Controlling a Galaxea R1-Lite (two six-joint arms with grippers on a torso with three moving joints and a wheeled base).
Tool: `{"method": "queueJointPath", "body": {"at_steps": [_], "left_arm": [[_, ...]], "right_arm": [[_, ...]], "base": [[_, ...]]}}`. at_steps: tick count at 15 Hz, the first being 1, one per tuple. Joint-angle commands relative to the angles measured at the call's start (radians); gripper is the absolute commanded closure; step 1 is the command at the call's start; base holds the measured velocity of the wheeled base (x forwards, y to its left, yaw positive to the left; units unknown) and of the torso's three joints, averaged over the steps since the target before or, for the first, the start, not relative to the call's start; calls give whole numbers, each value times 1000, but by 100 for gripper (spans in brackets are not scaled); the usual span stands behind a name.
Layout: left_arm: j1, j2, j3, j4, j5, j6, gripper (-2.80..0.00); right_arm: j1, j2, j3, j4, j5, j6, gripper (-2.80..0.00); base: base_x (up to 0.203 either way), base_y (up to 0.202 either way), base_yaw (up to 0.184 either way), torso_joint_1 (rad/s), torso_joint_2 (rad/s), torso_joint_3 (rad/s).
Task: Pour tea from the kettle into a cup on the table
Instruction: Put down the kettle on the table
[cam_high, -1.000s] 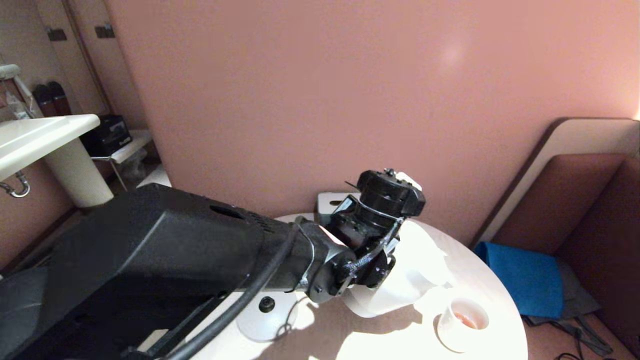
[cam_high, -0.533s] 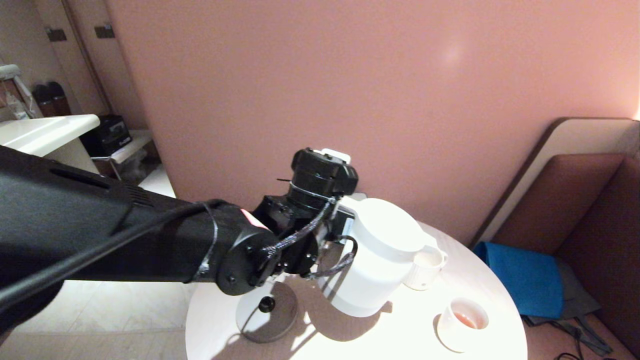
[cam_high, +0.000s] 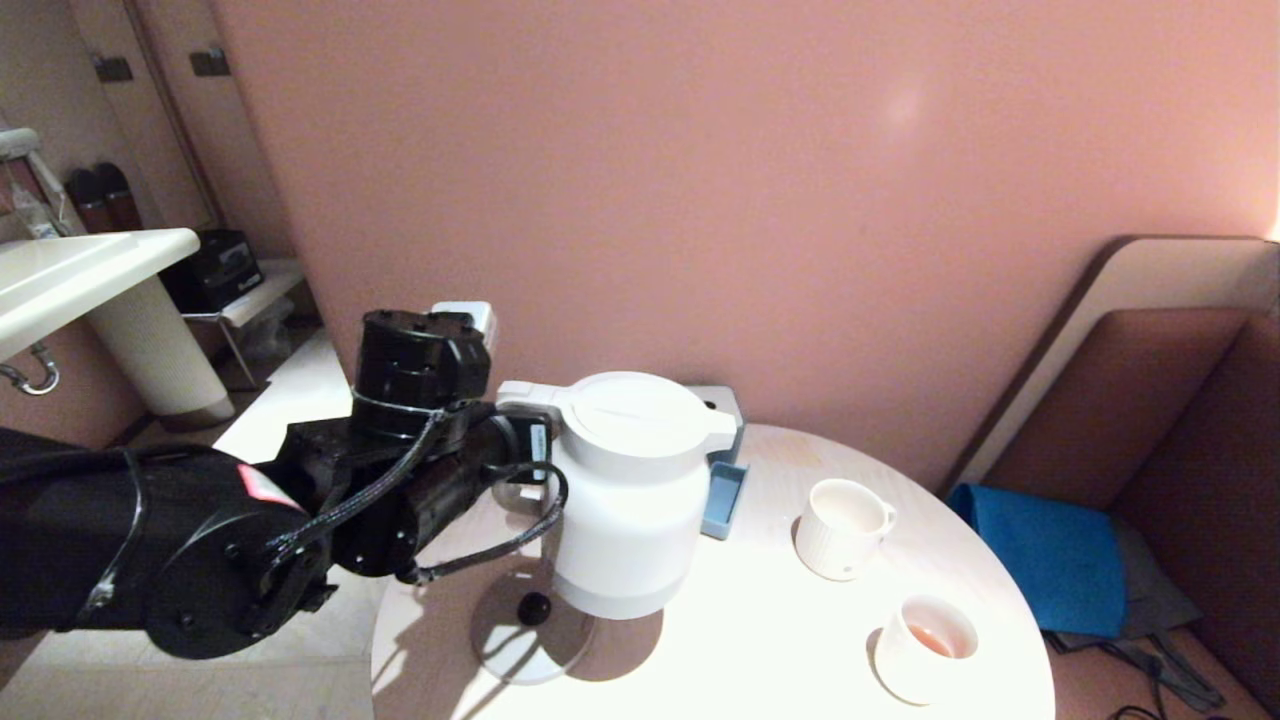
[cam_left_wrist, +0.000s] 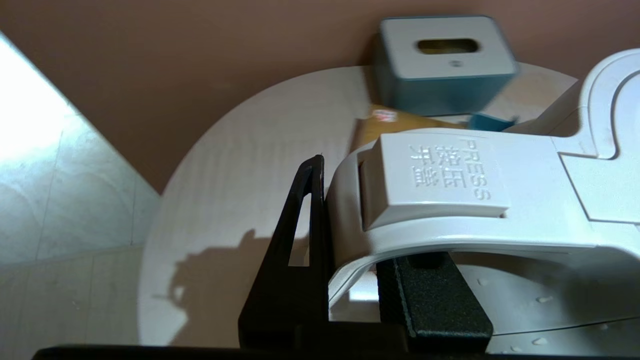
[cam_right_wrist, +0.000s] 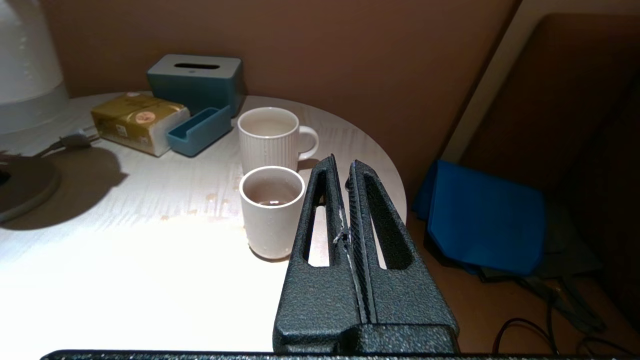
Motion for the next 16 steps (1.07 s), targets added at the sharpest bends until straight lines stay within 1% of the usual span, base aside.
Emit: {"method": "queueJointPath", "body": {"at_steps": [1, 3, 5, 6, 9, 11, 14, 16], "left_arm": [[38, -41, 114, -106, -13, -5, 0], [91, -54, 235, -244, -50, -18, 0], [155, -60, 326, -364, -62, -22, 0], [184, -61, 351, -402, -64, -22, 0], [192, -57, 425, -430, -65, -22, 0], [199, -51, 462, -503, -66, -36, 0], [202, -19, 507, -536, -66, -105, 0], [202, 28, 518, -603, -65, -122, 0]], "right_arm": [[0, 1, 0, -2, 0, 0, 0], [0, 1, 0, 0, 0, 0, 0], [0, 1, 0, 0, 0, 0, 0], [0, 1, 0, 0, 0, 0, 0], [0, 1, 0, -2, 0, 0, 0], [0, 1, 0, -1, 0, 0, 0], [0, 1, 0, 0, 0, 0, 0], [0, 1, 0, -1, 0, 0, 0]], "base": [[0, 0, 0, 0, 0, 0], [0, 0, 0, 0, 0, 0], [0, 0, 0, 0, 0, 0], [0, 0, 0, 0, 0, 0], [0, 0, 0, 0, 0, 0], [0, 0, 0, 0, 0, 0], [0, 0, 0, 0, 0, 0], [0, 0, 0, 0, 0, 0]]}}
